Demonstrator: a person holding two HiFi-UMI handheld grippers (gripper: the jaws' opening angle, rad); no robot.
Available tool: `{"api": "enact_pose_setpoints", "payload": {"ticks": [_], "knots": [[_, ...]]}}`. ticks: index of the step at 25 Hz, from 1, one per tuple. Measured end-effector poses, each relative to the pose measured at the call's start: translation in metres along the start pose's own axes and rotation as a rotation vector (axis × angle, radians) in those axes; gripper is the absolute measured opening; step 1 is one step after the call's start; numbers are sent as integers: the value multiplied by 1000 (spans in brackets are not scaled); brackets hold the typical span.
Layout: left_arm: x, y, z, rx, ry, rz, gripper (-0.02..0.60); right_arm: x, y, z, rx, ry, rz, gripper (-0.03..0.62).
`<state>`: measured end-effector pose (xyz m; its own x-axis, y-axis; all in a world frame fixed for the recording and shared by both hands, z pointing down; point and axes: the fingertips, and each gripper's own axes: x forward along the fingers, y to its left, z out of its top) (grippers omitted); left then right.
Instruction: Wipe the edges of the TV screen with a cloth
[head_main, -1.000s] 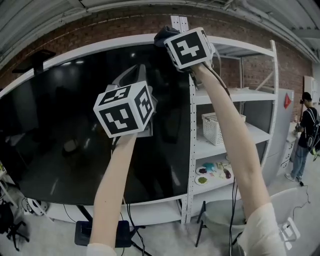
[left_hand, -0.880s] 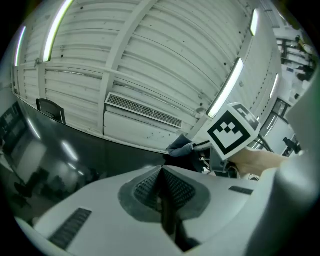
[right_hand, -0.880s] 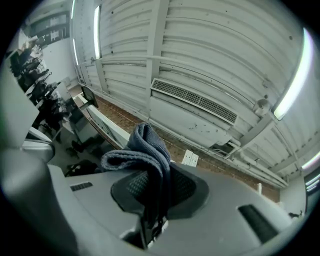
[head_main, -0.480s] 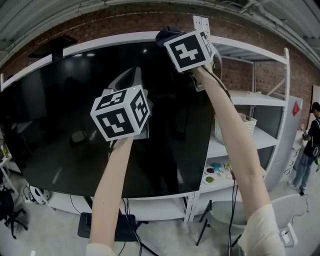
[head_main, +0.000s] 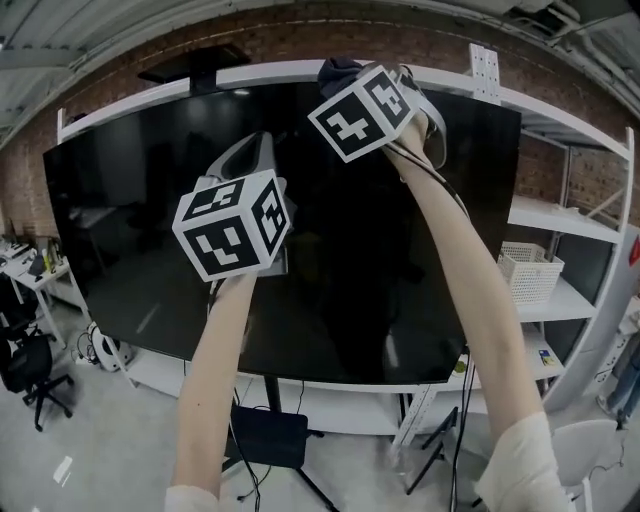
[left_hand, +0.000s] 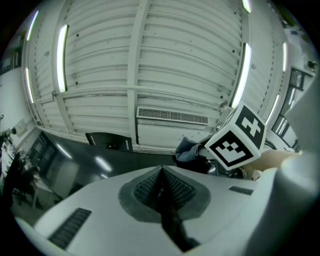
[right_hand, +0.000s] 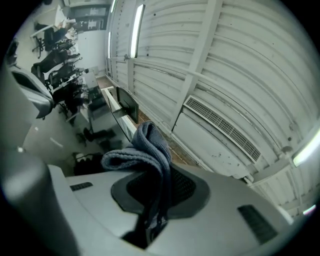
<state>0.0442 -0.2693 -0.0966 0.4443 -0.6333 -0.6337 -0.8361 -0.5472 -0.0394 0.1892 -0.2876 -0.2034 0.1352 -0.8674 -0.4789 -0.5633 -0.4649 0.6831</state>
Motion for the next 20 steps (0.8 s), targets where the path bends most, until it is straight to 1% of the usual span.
{"api": "enact_pose_setpoints", "payload": {"ticks": [5,8,11,16,18,20], "knots": [[-25,66,11,36,12,98,14,12,51,43,-65,-40,20,64],[-35,95,17,56,14,140,14,18,79,64,-99,-63,30,64],[-42,118,21,84,20,159,14,24,105,84,-135,-82,29,64],[-52,163,33,102,17,187,14,37,138,121,-119,-109,48,63],[-56,184,39,111,10,198,14,42,151,135,-126,-119,45,64],[-57,196,43,124,3,203,14,46,159,143,-140,-125,35,64]]}}
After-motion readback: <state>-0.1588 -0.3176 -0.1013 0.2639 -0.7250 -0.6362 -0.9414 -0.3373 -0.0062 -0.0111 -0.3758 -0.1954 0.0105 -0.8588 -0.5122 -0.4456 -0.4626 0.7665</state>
